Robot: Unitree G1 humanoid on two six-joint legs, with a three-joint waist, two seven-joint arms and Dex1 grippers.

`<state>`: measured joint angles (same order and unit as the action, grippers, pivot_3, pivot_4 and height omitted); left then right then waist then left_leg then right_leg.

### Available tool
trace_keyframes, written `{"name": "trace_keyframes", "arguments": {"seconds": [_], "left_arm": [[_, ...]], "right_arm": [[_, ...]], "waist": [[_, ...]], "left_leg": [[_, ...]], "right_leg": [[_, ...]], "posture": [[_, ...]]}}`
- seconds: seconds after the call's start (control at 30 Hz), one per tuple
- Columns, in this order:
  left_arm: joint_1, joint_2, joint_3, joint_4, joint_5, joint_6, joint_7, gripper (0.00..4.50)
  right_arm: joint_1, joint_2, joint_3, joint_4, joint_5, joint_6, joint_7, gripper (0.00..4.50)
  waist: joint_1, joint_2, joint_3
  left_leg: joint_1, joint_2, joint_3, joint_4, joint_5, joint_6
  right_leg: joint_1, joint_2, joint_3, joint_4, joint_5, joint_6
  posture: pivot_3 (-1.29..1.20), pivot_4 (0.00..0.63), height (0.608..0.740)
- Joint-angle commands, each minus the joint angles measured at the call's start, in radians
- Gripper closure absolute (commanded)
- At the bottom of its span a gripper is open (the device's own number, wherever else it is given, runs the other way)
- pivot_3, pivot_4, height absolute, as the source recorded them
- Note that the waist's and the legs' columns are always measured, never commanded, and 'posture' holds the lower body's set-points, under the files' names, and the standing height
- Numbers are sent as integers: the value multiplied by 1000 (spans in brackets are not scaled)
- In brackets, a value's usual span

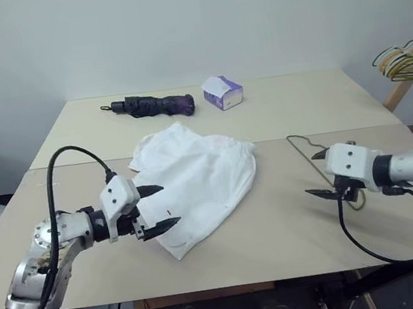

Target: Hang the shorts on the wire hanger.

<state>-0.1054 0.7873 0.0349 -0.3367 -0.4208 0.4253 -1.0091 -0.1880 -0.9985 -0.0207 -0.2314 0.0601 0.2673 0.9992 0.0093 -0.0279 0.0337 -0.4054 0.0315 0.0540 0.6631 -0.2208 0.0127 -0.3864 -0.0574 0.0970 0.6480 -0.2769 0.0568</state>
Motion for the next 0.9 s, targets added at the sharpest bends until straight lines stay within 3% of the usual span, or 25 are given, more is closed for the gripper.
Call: {"name": "trace_keyframes", "arguments": {"seconds": [0.03,0.3,0.5,0.63,0.9], "left_arm": [[1,16,-63,-34,0,24,-38,0],[2,73,-236,37,185,-75,-86,0],[-20,24,-309,105,276,-72,-41,0],[-29,9,-317,109,297,-25,-24,891],[-31,16,-311,93,299,31,-23,3607]], "right_arm": [[-1,0,-43,-58,5,17,-30,54],[56,15,-55,-106,-6,31,-91,54],[80,22,-61,-129,-7,42,-117,54],[85,23,-62,-141,-4,58,-124,0],[35,34,-10,-103,-35,43,-128,0]], "waist": [[-1,0,0],[-10,0,0],[-23,0,0],[-24,0,0],[-25,1,-1]], "left_leg": [[0,0,0,0,0,0],[0,0,0,0,0,0],[0,0,0,0,0,0],[0,0,0,0,0,0],[1,0,0,0,0,0]], "right_leg": [[0,0,0,0,0,0],[0,0,0,0,0,0],[0,0,0,0,0,0],[0,0,0,0,0,0],[1,0,0,0,0,0]], "posture": [[16,0,740],[-14,0,740],[-28,0,740],[-27,0,740],[-18,0,740]]}}
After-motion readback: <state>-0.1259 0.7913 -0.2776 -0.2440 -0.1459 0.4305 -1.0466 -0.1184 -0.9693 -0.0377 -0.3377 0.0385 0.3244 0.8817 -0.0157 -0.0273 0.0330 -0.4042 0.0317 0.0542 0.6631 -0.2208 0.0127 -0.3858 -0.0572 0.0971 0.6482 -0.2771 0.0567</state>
